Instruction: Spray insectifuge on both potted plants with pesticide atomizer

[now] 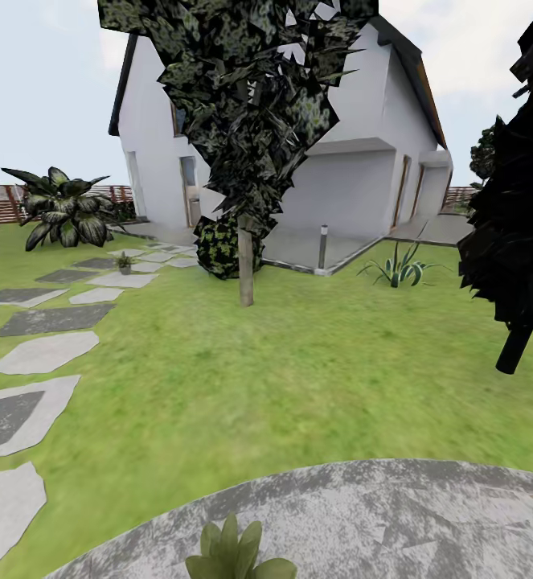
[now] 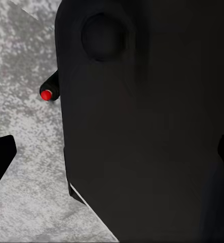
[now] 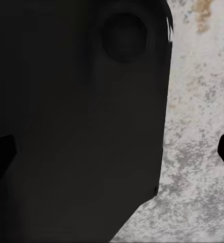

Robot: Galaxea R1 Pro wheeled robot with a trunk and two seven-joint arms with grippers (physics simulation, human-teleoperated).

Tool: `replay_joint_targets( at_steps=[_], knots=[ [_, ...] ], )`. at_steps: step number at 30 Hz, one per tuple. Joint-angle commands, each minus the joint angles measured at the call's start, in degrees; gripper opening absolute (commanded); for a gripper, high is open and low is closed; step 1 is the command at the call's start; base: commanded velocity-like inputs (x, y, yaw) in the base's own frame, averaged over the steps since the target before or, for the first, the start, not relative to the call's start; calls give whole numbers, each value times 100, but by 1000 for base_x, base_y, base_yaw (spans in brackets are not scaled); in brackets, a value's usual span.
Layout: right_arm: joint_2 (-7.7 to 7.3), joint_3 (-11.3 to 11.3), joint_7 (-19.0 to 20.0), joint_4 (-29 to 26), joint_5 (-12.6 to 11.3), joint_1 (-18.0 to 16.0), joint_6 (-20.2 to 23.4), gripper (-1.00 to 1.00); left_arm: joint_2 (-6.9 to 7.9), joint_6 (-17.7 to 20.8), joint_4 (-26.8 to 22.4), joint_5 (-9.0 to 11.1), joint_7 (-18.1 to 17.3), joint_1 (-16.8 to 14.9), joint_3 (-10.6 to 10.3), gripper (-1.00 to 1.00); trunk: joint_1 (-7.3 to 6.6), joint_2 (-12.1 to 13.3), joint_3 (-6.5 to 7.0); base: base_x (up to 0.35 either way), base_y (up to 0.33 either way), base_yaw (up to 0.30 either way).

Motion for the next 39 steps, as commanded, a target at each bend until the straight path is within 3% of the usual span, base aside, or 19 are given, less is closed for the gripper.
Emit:
replay_joint_targets(
  at_steps=[1, 13, 27, 39],
  knots=[
    [0, 0, 0, 0, 0, -1, 0, 100, 0, 0, 0, 0, 0, -1, 0, 100, 0, -2, -3, 0, 0, 0],
    [325, 9, -9, -264, 16, -76, -152, 100, -9, 105, -9, -44, -25, -1, -2, 100, 0, -2, -3, 0, 0, 0],
    [360, 3, -17, -286, 2, -80, -273, 100, -25, 105, -9, -29, 24, -1, 27, 100, 0, -2, -3, 0, -8, 0],
    [369, -17, -12, -317, -14, -80, -274, 100, -30, 97, -9, 14, 29, -1, 48, 100, 0, -2, -3, -79, -227, 0]
  ],
)
